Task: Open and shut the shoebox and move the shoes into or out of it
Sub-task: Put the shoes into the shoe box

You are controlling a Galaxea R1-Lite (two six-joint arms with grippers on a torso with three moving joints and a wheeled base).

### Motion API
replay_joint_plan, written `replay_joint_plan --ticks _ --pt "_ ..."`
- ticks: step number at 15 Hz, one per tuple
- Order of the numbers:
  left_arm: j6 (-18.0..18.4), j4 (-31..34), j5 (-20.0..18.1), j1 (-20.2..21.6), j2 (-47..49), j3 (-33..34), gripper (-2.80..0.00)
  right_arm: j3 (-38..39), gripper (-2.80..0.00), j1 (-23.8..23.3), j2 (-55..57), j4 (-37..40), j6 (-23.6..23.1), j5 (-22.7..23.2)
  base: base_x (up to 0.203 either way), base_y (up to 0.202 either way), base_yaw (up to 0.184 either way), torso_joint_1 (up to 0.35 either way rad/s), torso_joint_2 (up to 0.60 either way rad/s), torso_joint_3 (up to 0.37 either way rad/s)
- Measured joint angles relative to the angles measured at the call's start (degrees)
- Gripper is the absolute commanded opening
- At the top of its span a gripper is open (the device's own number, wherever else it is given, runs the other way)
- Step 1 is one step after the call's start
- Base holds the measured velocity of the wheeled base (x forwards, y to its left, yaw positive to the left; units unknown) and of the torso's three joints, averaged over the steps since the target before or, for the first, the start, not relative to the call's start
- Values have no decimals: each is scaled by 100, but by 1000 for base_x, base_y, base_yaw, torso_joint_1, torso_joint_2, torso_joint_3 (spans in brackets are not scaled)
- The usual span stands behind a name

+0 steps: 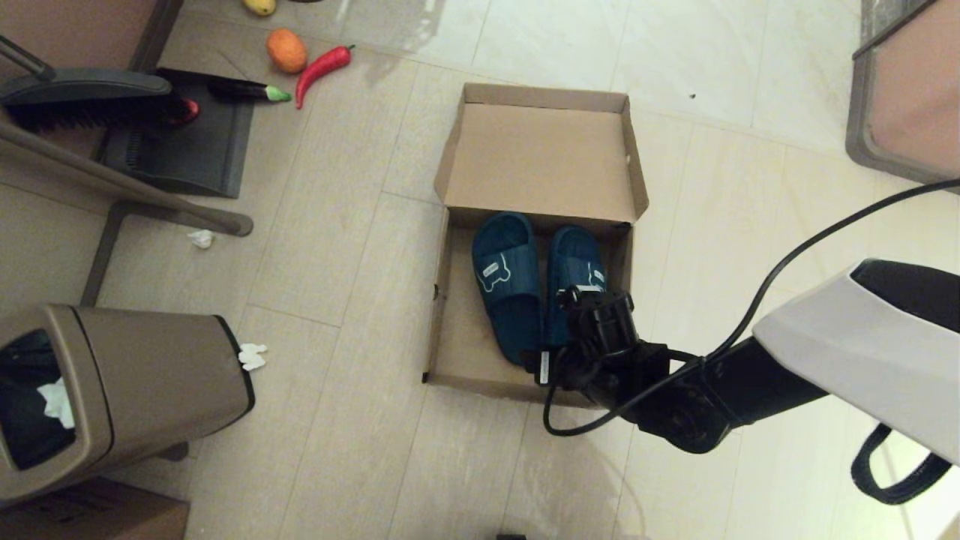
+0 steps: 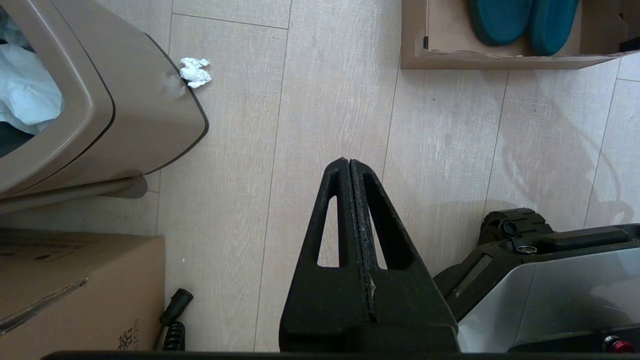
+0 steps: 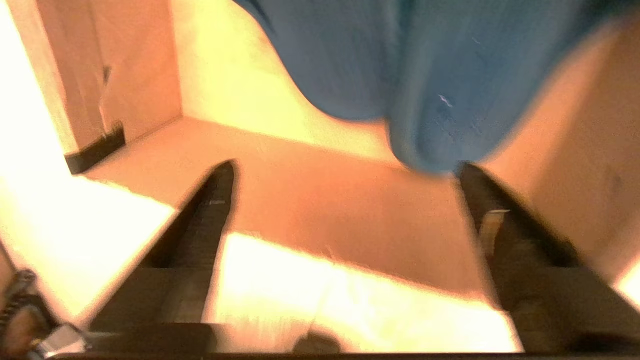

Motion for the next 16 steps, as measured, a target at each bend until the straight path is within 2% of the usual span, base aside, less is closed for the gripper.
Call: replay_joint_plan --ticks 3,8,13,16 --pt "0 0 -2 0 0 0 -280 456 -280 17 -280 -224 249 -25 0 0 0 0 0 0" --pt "7 2 -4 0 0 0 -280 1072 -280 -50 -365 -615 349 -49 0 0 0 0 0 0" --pt "7 4 -3 0 0 0 -280 1360 -280 -530 99 -1243 317 -151 0 0 0 0 0 0" --pt "7 5 -4 0 0 -2 -280 1373 -280 -758 386 -1290 285 -151 0 0 0 0 0 0"
